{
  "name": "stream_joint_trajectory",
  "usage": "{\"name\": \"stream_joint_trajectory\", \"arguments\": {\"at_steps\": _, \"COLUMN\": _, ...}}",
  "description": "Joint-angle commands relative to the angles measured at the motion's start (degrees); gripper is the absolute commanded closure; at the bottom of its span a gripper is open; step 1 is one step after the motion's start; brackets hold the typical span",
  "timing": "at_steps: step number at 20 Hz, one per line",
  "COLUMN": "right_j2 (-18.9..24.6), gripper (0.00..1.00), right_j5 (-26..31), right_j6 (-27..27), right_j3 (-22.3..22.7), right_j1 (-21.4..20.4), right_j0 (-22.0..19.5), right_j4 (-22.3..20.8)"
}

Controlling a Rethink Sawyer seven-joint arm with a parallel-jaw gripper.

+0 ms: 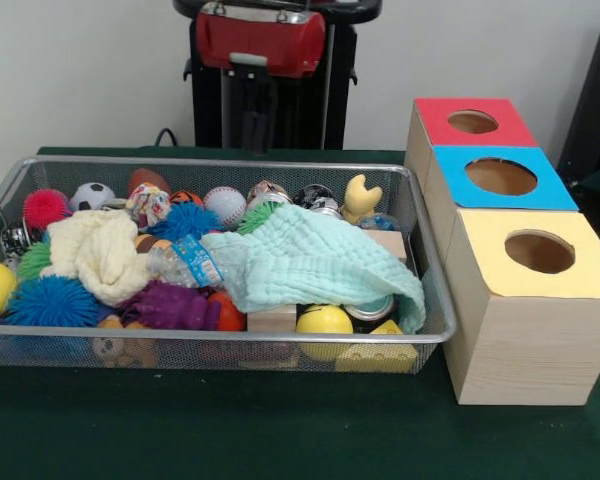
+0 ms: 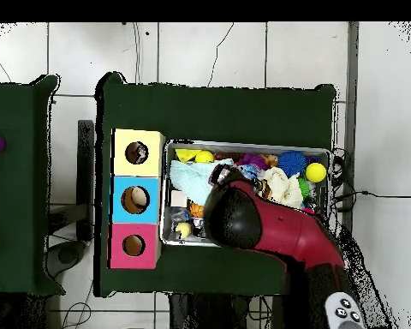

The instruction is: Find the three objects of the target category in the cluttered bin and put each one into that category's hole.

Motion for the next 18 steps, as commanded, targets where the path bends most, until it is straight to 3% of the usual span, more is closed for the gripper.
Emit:
{"name": "stream_joint_trajectory", "arguments": {"at_steps": 1, "right_j2": 10.42, "gripper": 1.0, "right_j5": 5.05, "right_j6": -10.34, "right_j3": 4.49, "right_j1": 1.74, "right_j0": -6.09, "right_j4": -8.32}}
{"name": "stream_joint_trajectory", "arguments": {"at_steps": 18, "right_j2": 14.6, "gripper": 1.0, "right_j5": 3.32, "right_j6": -6.94, "right_j3": 2.73, "right_j1": 5.07, "right_j0": -11.02, "right_j4": -18.08}}
